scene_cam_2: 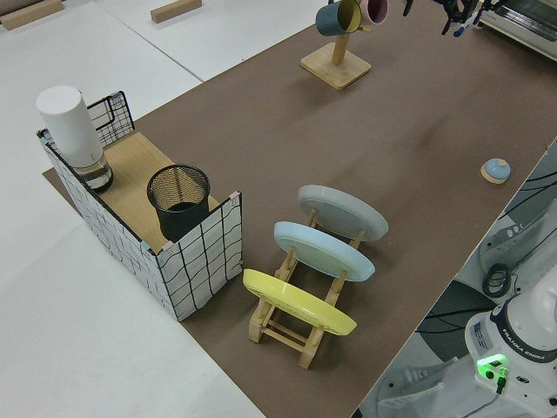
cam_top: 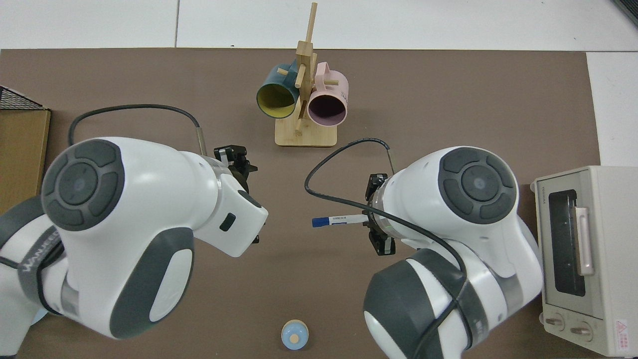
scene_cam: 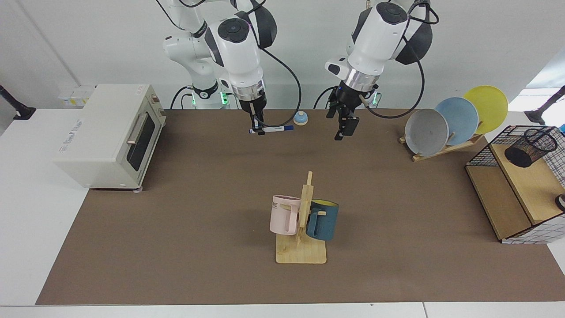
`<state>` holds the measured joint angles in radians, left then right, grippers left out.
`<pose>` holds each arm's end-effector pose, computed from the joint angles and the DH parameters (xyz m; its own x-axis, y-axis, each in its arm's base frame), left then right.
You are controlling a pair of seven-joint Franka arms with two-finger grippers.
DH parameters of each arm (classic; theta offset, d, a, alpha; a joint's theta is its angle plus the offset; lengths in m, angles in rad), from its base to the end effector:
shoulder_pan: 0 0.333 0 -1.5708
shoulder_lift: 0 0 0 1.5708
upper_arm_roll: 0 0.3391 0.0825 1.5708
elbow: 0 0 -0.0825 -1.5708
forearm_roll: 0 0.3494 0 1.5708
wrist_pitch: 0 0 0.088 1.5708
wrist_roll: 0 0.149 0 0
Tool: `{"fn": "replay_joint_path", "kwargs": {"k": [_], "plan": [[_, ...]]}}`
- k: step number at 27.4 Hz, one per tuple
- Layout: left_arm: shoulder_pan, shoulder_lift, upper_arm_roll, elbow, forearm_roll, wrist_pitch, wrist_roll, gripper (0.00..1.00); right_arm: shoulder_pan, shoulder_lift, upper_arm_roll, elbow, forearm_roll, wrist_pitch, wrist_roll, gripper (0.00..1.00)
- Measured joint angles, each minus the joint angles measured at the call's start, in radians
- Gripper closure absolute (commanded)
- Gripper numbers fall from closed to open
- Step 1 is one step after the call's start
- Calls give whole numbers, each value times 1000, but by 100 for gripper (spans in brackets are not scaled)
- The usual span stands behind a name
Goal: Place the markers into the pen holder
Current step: 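Bring the marker to the middle while the left gripper closes on it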
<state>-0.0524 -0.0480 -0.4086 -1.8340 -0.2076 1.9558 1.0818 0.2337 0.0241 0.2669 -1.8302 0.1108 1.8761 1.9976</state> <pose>0.4708 -0.2624 0.5493 0.0799 -0.9686 0.2356 -0.9940 -0.0952 -0.0544 0.4685 0.2696 0.5057 0.0397 -0.9930 -0.1110 -0.9987 -0.0430 0.0278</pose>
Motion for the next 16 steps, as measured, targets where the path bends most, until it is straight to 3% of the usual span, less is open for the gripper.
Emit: {"fn": "replay_joint_path", "kwargs": {"k": [9, 16], "plan": [[-11, 9, -79, -89, -64, 149, -5, 0, 47, 10, 47, 13, -14, 9, 113, 100], [-14, 10, -92, -143, -127, 185, 6, 0, 48, 11, 50, 14, -16, 29, 122, 100]]}}
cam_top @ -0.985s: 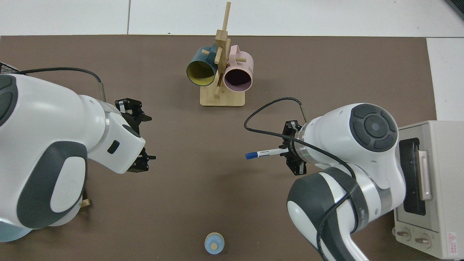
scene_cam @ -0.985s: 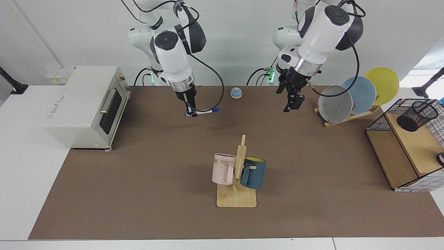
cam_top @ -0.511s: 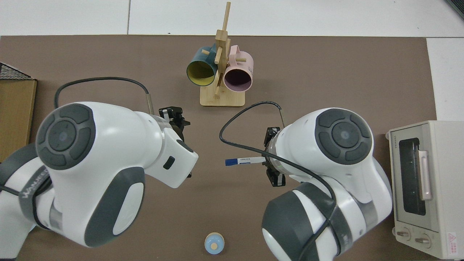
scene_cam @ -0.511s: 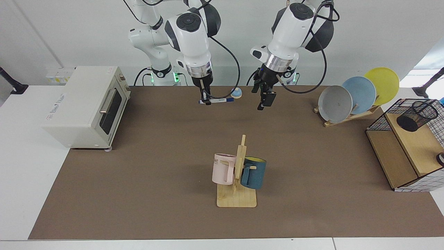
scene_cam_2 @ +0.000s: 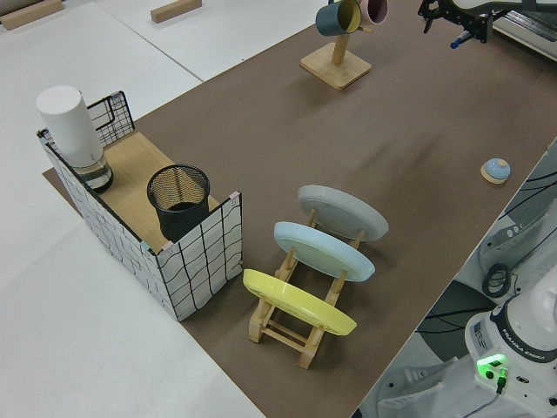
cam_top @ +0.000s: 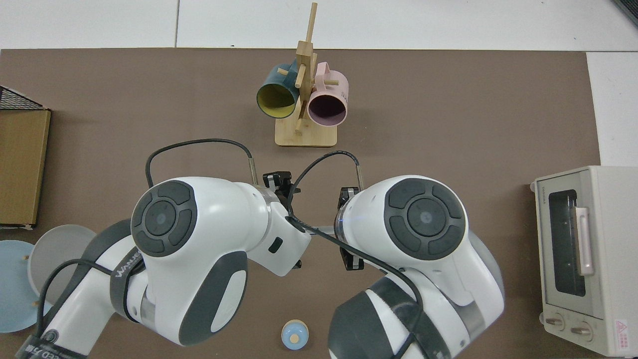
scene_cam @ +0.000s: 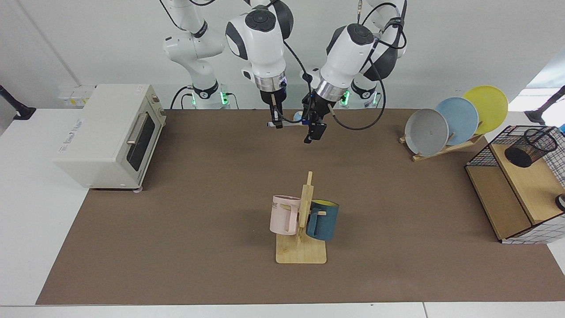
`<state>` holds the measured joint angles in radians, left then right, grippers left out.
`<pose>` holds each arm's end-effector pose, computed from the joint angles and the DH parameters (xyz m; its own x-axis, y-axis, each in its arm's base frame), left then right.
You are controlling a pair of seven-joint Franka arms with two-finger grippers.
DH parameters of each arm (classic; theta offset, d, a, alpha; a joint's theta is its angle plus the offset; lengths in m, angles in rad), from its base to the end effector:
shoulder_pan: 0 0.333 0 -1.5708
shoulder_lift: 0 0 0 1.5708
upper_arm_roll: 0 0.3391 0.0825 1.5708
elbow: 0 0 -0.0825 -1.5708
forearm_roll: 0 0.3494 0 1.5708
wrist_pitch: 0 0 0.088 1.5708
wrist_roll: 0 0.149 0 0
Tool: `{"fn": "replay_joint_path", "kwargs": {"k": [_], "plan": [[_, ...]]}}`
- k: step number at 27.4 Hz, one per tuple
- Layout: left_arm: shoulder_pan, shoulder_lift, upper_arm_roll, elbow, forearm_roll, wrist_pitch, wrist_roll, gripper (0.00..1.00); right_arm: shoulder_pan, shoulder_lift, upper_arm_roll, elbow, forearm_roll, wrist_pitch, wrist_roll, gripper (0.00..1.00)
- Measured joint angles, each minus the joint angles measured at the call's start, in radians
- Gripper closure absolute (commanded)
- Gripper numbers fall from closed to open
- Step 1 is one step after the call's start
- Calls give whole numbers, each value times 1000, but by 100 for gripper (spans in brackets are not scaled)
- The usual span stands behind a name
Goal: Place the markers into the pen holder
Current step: 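Bring the marker to the middle while the left gripper closes on it, then hold the marker between both grippers during the handover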
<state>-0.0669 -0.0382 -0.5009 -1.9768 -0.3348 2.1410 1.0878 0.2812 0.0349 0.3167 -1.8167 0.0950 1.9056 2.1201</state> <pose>0.4431 -0.3164 0.4991 0.0603 -0.9401 0.3354 -0.9974 -0.0704 -0.0180 0.4486 0.3159 0.5090 0.0188 -0.9932 -0.1152 -0.9998 -0.0198 0.0073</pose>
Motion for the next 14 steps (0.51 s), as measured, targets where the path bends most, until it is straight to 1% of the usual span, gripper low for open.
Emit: {"fn": "replay_joint_path", "kwargs": {"k": [7, 8, 9, 12, 14], "plan": [[-4, 1, -1, -19, -35, -2, 34, 11, 0, 0, 0, 8, 0, 2, 0, 100], [-5, 1, -2, -20, -36, -2, 36, 15, -1, 0, 0, 9, 0, 2, 0, 100], [-6, 1, -3, -20, -36, -3, 39, 17, -1, 0, 0, 9, 0, 2, 0, 100], [-8, 0, -10, -20, -37, -15, 42, 18, -1, 0, -1, 9, 0, 2, 0, 100], [-8, -1, -13, -19, -37, -26, 43, 21, -2, 0, -1, 9, 0, 2, 0, 100]]}}
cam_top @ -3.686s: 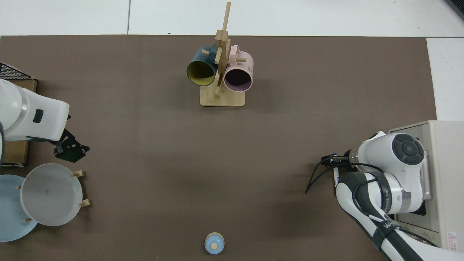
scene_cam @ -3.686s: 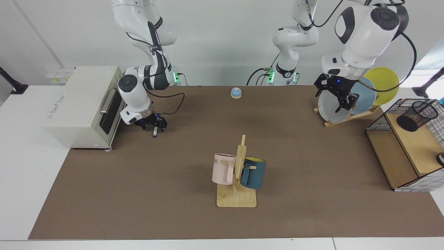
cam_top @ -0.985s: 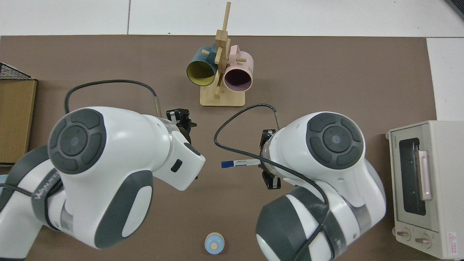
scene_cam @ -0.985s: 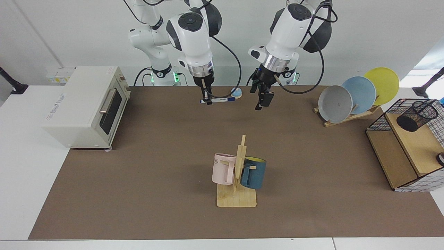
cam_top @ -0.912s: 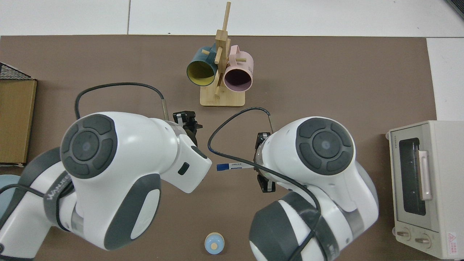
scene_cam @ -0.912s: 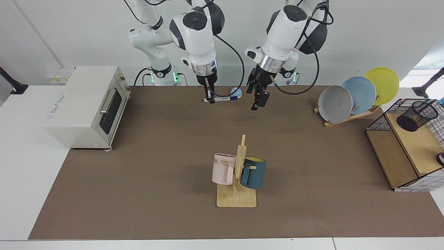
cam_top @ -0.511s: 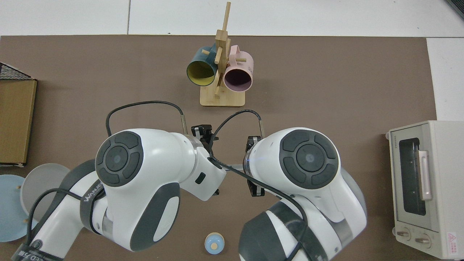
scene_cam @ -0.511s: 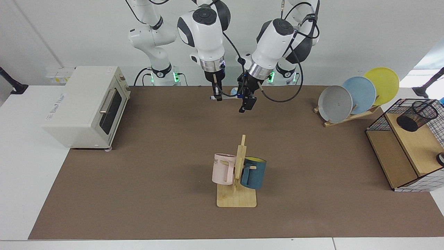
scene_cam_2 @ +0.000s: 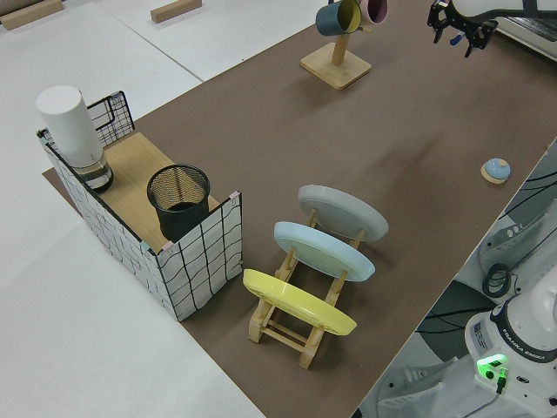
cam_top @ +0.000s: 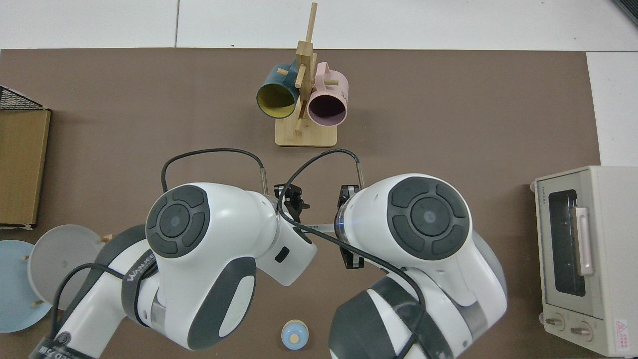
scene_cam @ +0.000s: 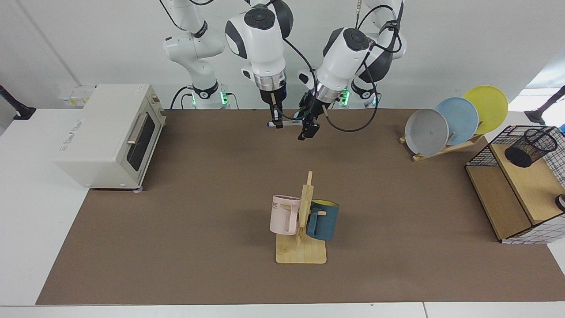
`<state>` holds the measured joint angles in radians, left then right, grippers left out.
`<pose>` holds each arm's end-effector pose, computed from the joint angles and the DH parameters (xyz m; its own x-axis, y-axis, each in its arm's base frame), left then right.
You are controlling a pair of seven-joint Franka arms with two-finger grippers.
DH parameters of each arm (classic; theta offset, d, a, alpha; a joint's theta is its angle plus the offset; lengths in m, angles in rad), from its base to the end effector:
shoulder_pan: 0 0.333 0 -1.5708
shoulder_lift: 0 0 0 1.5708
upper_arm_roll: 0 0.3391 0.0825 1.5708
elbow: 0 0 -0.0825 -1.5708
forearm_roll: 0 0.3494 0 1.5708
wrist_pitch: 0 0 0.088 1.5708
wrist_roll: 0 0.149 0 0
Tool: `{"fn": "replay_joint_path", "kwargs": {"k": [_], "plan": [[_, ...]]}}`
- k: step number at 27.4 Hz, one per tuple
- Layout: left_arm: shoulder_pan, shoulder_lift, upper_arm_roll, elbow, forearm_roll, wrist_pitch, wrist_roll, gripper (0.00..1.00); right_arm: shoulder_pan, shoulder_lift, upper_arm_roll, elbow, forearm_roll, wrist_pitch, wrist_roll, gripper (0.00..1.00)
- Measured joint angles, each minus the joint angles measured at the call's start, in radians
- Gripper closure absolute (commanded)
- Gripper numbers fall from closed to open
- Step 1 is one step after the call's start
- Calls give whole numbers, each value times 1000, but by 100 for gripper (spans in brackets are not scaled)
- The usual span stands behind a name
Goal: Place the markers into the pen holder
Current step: 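Hold the marker between both grippers during the handover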
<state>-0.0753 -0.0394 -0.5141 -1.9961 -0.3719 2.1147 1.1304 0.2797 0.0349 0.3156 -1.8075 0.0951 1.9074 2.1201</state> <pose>0.4283 -0.3257 0.4886 0.0223 -0.9401 0.3401 -0.9996 -0.0150 0.0240 0.4509 0.3157 0.5133 0.0170 -0.9925 -0.1211 -0.9999 -0.0169 -0.0019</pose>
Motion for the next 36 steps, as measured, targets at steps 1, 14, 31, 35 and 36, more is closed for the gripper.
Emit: {"fn": "replay_joint_path", "kwargs": {"k": [1, 14, 31, 35, 36], "plan": [[0, -1, -1, 1, 0, -7, 0, 22, 0, 0, 0, 0, 0, 0, 0, 100], [2, -14, 15, 56, -5, -88, -20, 62, -1, 0, 0, 0, 0, 0, 0, 100], [2, -14, 22, 75, -4, -116, -27, 100, -2, 2, 1, 0, -1, 1, 0, 100], [2, -14, 22, 75, -4, -118, -27, 100, -2, 2, 1, 0, -1, 1, -1, 61], [2, -14, 23, 76, -4, -120, -28, 100, -2, 2, 2, 0, 0, 1, -4, 1]]}}
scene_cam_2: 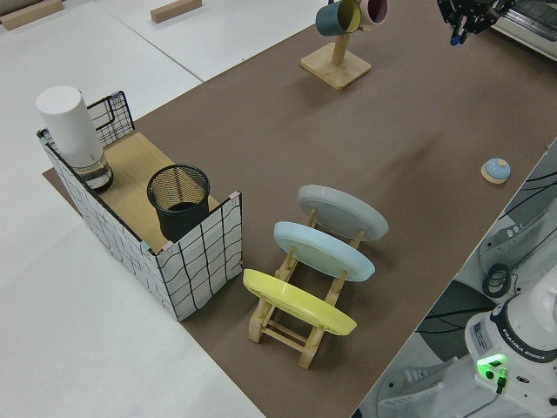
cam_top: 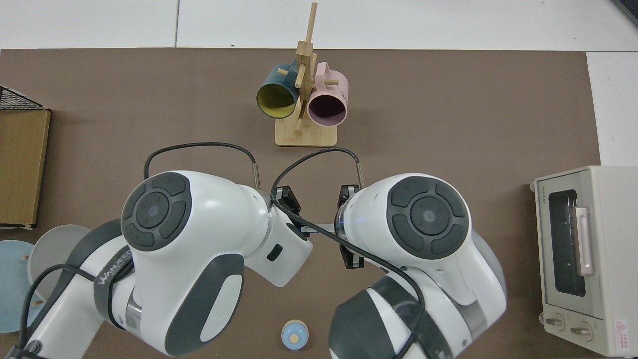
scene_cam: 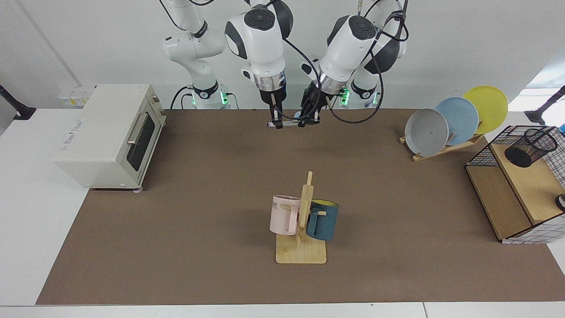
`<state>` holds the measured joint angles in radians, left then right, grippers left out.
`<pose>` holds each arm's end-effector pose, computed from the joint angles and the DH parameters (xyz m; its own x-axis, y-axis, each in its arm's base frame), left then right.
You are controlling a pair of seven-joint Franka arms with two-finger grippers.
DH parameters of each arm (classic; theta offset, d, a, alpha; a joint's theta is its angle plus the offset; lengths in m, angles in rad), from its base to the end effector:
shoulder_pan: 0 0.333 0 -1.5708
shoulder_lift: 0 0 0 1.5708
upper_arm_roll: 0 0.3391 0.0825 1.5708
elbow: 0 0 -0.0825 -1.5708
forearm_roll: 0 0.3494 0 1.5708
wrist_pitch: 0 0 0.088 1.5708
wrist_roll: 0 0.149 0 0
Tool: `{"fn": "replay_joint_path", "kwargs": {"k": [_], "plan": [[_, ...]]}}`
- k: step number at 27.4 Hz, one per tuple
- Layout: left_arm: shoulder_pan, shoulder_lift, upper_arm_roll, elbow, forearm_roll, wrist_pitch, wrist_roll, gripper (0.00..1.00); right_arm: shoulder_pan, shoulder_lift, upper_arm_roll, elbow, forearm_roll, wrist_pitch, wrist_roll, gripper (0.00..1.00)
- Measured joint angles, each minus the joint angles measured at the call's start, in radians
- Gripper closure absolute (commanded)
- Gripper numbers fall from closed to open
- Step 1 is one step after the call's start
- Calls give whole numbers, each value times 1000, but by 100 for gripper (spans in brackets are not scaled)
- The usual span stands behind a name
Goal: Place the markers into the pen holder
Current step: 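Hold the marker between both grippers during the handover, then open the right gripper and withdraw while the left gripper carries the marker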
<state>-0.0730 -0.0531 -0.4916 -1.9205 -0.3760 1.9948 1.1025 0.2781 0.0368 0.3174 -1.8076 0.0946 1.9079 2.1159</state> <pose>0.4276 -0.3193 0.5185 0.0461 -0.9408 0.3357 -0.9978 -0.0272 0.0609 0.4512 0.3158 0.5123 0.0213 -0.9925 -0.1205 -0.9998 -0.0213 -0.0012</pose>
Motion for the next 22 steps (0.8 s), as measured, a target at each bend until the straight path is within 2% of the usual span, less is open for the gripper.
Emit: {"fn": "replay_joint_path", "kwargs": {"k": [13, 17, 22], "plan": [[1, 0, 52, 1, 11, -88, -6, 100, -7, 0, 0, 0, 1, -1, -63, 0], [1, 0, 86, 2, 82, -153, -6, 100, -11, -1, 0, 0, -3, -7, -106, 0], [1, -1, 152, 3, 189, -227, 20, 100, -62, -19, -2, 1, -6, -50, -326, 0]]}}
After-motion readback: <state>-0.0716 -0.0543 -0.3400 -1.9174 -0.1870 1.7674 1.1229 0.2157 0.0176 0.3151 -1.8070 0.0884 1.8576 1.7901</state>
